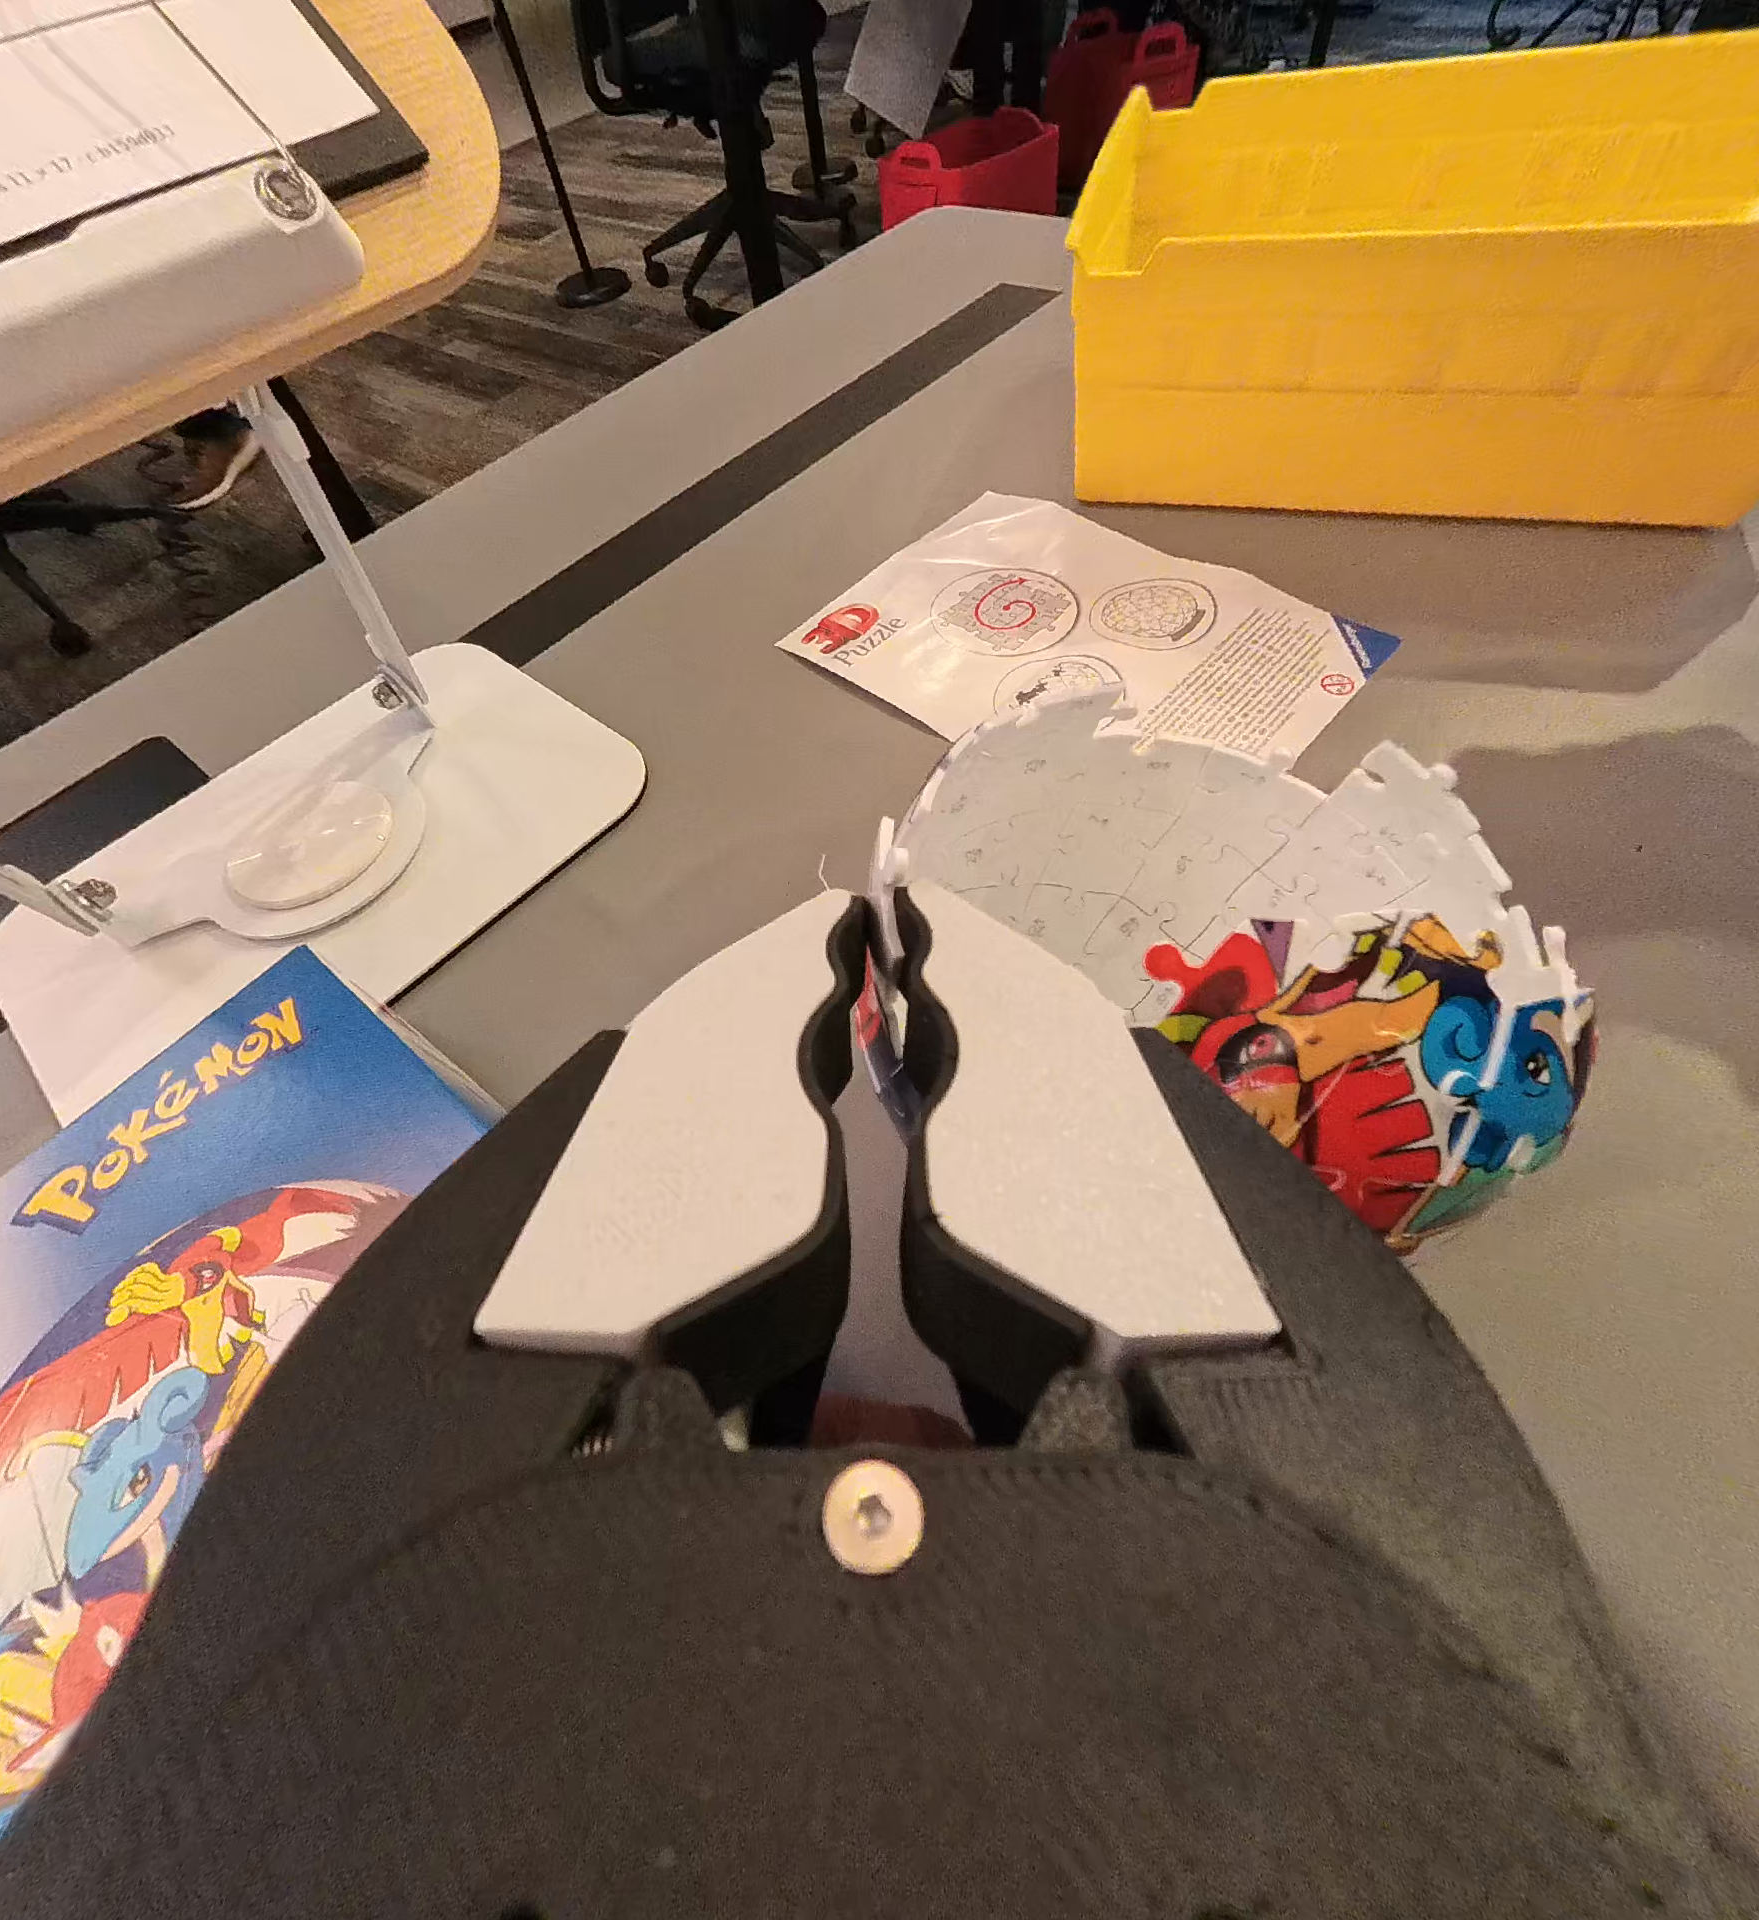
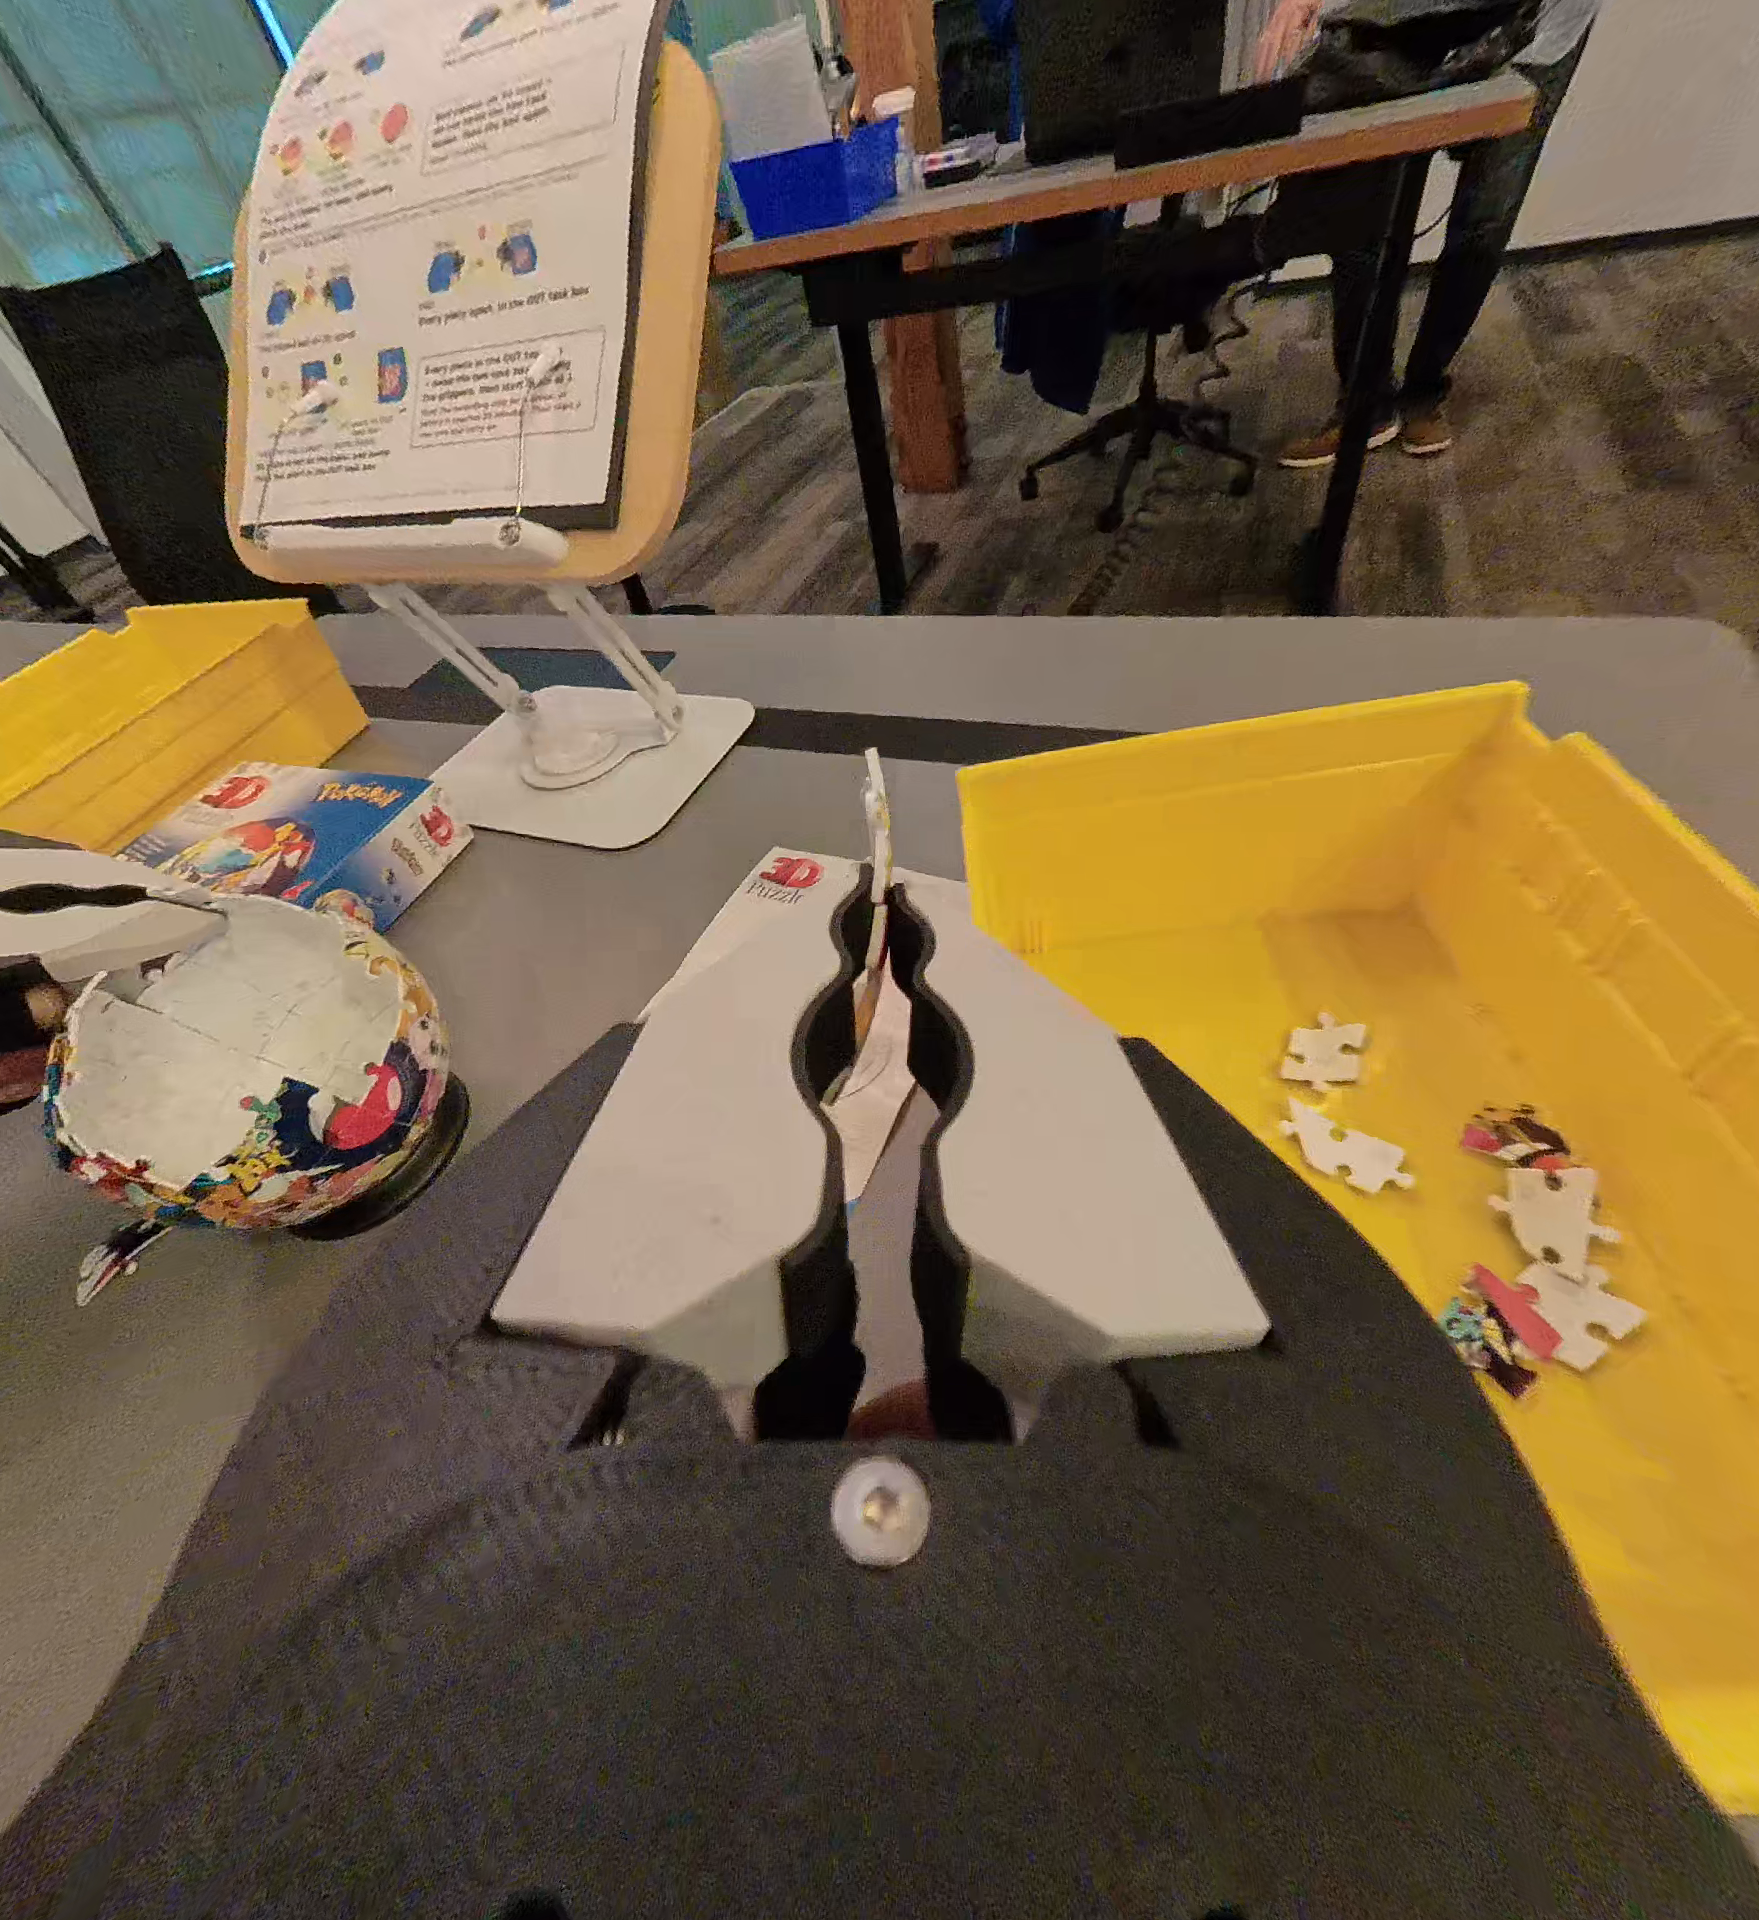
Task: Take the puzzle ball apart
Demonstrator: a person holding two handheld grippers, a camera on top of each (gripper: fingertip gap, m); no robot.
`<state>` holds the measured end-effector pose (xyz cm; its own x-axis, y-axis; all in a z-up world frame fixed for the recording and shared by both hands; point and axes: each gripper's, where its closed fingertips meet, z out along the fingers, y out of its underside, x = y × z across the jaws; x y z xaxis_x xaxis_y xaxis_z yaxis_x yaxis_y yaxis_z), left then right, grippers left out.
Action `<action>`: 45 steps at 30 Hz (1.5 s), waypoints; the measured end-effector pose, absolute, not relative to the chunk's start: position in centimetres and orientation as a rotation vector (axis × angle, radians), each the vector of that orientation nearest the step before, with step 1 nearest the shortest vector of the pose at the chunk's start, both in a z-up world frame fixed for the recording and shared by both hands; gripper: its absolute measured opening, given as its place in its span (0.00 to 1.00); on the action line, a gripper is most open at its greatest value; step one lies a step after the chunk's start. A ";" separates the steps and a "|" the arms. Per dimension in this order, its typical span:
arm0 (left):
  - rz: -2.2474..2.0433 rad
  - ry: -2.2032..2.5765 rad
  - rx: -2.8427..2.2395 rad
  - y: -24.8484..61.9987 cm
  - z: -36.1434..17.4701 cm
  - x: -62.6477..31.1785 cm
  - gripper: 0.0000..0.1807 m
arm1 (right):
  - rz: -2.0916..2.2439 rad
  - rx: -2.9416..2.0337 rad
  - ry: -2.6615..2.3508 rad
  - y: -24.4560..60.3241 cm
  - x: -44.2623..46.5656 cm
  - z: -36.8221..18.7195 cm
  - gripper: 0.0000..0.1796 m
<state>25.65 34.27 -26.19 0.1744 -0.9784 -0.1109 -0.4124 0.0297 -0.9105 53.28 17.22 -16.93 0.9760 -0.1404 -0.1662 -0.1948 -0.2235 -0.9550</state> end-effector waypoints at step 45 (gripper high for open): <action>-0.728 1.501 -1.442 32.4 -25.5 26.8 0.02 | -0.068 -2.181 -0.516 28.3 32.1 -25.8 0.16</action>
<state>26.79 32.41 -25.49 0.0882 -0.9749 -0.2044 -0.4428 0.1454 -0.8848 32.15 28.30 -25.75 0.9125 0.3395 0.2283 0.3872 -0.5363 -0.7500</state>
